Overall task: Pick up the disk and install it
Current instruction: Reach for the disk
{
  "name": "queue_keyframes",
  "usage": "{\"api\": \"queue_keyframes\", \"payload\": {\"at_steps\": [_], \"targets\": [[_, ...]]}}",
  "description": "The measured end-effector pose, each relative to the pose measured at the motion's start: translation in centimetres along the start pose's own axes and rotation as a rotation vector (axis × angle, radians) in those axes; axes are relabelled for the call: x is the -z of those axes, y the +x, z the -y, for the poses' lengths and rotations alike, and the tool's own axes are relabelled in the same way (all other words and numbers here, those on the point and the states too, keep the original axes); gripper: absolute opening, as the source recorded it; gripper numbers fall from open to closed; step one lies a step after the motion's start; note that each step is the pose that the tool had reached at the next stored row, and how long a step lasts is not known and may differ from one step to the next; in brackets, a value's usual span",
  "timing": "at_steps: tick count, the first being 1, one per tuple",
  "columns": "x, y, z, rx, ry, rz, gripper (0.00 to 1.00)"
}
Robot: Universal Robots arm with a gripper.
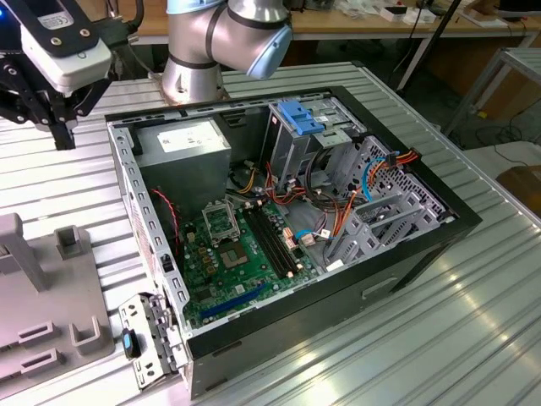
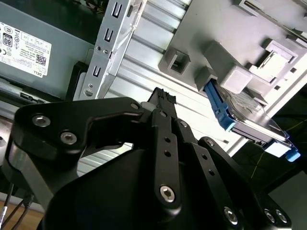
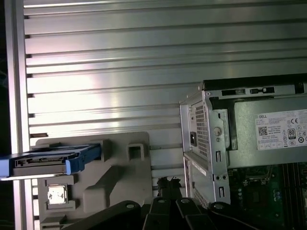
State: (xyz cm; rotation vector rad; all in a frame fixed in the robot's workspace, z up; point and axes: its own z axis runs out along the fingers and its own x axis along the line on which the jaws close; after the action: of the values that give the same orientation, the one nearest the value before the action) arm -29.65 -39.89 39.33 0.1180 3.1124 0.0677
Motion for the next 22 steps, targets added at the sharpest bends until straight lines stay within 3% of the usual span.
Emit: {"api": "queue_keyframes", "payload": {"at_steps": [15,22], "targets": [[0.09,3.16,0.24,0.000,0.0001,-0.0001,0.11],[0.15,5.08,0.38,0.000,0.0001,-0.0001,0.11]]}}
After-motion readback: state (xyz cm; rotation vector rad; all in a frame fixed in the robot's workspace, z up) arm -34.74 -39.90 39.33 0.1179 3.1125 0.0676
